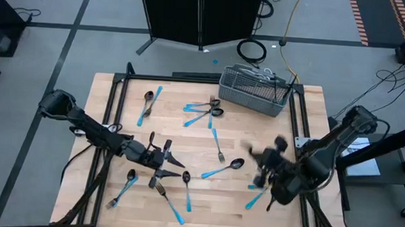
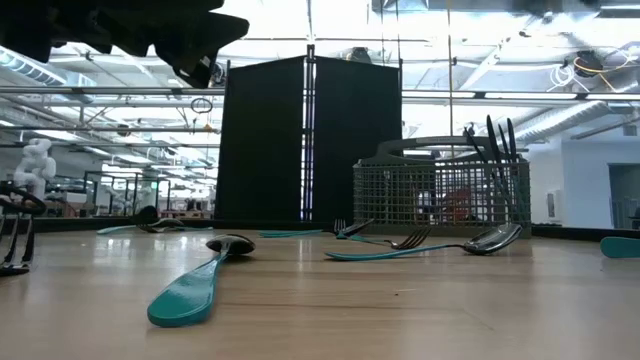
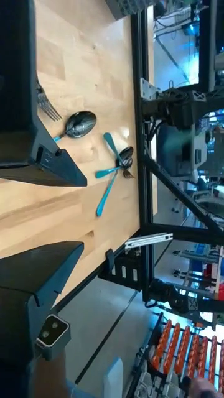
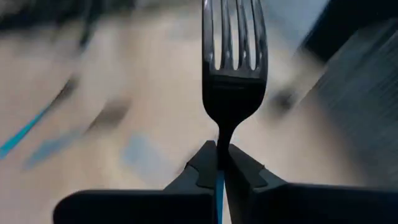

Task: Sort silverware
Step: Put the blue fork into the middle of the blue utensil organizer

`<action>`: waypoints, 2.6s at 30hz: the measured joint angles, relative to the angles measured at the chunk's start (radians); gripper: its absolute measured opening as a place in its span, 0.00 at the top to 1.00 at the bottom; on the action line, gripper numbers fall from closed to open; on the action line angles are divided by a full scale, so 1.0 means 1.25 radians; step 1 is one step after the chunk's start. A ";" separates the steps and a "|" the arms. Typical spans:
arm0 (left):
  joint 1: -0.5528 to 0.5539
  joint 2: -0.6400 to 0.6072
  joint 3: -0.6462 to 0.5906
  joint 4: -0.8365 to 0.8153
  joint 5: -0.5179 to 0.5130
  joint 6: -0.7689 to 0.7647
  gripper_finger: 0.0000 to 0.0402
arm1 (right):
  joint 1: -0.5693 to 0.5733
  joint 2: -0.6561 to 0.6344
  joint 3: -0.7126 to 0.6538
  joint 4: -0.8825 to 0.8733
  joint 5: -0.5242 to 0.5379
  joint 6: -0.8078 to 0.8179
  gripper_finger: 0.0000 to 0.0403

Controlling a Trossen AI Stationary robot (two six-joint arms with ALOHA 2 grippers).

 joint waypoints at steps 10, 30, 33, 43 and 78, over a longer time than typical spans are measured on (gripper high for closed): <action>0.042 0.000 0.000 0.008 -0.001 0.043 0.63 | -0.374 -0.108 0.012 -0.003 0.319 -0.254 1.00; 0.181 0.000 0.000 0.023 0.044 0.225 0.63 | -0.941 -0.084 -0.230 0.810 -0.162 -0.860 1.00; 0.219 0.000 0.000 0.028 0.100 0.232 0.63 | -0.967 -0.084 -0.299 0.855 -0.183 -0.857 1.00; 0.346 0.000 0.000 0.038 0.164 0.208 0.63 | -0.978 -0.093 -0.414 0.918 -0.210 -0.784 1.00; 0.396 0.000 0.000 -0.016 0.164 0.141 0.63 | -0.929 -0.206 -0.063 0.360 -0.574 -0.689 0.68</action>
